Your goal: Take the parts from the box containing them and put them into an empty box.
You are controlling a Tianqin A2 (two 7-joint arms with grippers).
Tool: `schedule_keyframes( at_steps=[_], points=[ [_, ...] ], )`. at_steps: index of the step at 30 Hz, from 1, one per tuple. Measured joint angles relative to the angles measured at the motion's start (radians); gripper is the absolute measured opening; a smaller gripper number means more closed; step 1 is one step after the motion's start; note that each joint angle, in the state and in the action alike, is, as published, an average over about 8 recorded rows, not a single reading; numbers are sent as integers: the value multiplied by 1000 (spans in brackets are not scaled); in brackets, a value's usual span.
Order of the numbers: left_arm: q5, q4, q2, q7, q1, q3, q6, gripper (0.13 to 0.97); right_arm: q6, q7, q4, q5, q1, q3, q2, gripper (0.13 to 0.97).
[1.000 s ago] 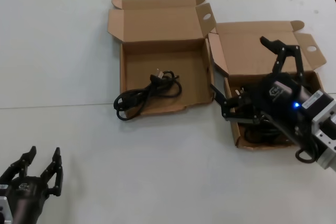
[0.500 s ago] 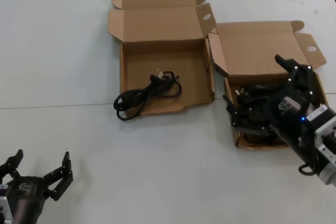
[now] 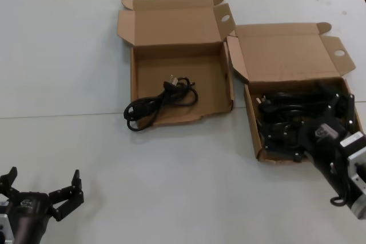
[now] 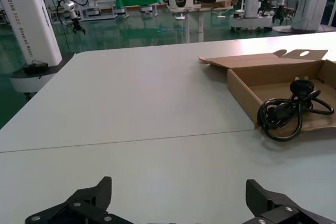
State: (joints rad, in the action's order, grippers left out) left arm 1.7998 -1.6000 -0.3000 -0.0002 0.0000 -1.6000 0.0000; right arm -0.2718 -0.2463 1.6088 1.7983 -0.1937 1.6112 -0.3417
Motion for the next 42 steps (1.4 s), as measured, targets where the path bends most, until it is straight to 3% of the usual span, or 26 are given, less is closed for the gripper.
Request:
schedule_keyframes(
  at_steps=[10,19,42],
  points=[
    [0,0,0,0,0,0,0,936,75,0,-2,0,53,-3,11,966],
    [0,0,0,0,0,0,0,966,142,0,-5,1,101,-6,22,966],
    [0,0,0,0,0,0,0,966,253,0,-8,2,180,-10,39,966]
  ],
)
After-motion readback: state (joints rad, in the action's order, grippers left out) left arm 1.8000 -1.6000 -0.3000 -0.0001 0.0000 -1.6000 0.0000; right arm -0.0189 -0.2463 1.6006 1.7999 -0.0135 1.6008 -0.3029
